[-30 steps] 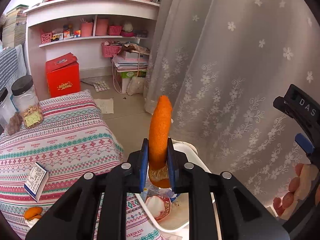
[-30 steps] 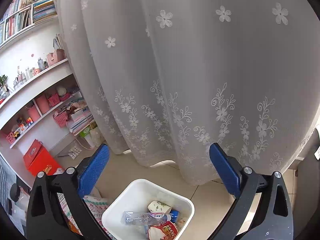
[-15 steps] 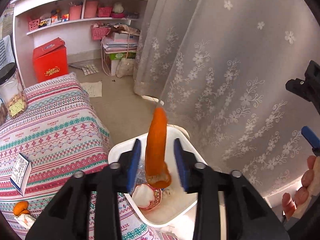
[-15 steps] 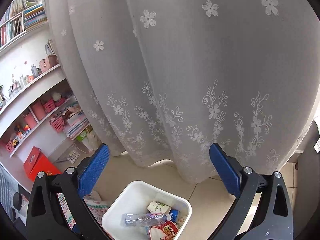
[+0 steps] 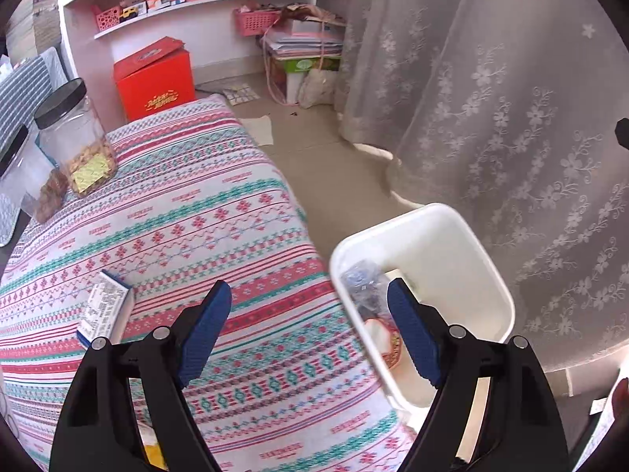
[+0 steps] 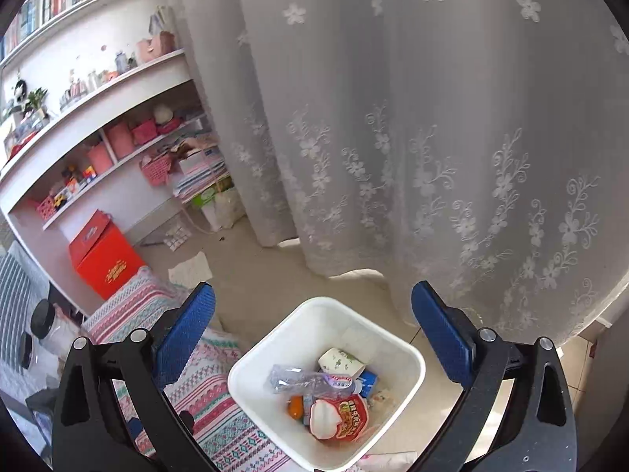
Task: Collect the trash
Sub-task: 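Grasp the blue-and-white box with the left tool while the right grasps a wrapper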
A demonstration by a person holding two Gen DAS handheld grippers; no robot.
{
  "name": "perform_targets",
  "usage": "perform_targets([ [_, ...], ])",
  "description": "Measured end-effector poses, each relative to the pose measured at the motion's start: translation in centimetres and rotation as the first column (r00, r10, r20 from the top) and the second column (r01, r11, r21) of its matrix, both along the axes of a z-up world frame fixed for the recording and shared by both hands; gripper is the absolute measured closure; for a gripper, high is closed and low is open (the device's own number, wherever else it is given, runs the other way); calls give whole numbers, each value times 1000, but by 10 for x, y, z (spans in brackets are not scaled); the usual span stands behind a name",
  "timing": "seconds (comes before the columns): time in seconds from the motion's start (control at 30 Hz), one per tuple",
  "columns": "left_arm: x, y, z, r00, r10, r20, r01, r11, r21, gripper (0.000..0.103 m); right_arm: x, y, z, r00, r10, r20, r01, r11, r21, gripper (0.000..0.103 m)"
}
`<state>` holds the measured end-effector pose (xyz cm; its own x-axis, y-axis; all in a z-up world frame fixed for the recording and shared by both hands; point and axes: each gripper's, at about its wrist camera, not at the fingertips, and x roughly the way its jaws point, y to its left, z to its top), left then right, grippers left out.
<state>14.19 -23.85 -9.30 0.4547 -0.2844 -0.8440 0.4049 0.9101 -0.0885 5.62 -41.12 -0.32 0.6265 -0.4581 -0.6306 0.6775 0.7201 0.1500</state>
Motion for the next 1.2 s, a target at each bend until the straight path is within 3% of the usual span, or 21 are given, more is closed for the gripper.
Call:
perform_targets([
  [0.27, 40, 67, -36, 998, 5, -59, 9, 970, 245, 23, 40, 57, -21, 973, 211, -99, -204, 976, 72, 7],
  [0.4, 66, 100, -59, 993, 12, -116, 33, 928, 371, 23, 57, 77, -32, 947, 289, -138, -273, 953, 128, 7],
  [0.47, 79, 117, -71, 989, 31, -142, 28, 916, 401, 23, 64, 85, -38, 936, 314, -158, -291, 944, 154, 7],
  [0.73, 99, 156, -104, 967, 65, -247, 31, 930, 366, 24, 84, 122, -58, 886, 411, -215, -368, 905, 216, 7],
  [0.8, 98, 162, -110, 963, 67, -259, 28, 939, 343, 27, 87, 134, -63, 865, 444, -232, -397, 890, 222, 7],
  [0.9, 96, 172, -108, 959, 60, -275, 13, 967, 255, 43, 92, 150, -72, 831, 496, -252, -438, 863, 253, 7],
  [1.03, 83, 187, -97, 967, 65, -246, -9, 975, 223, 43, 98, 175, -86, 758, 585, -288, -509, 807, 298, 7],
  [1.2, 67, 232, -52, 966, 185, -181, -164, 978, 126, 43, 102, 211, -105, 653, 678, -337, -586, 735, 341, 7],
])
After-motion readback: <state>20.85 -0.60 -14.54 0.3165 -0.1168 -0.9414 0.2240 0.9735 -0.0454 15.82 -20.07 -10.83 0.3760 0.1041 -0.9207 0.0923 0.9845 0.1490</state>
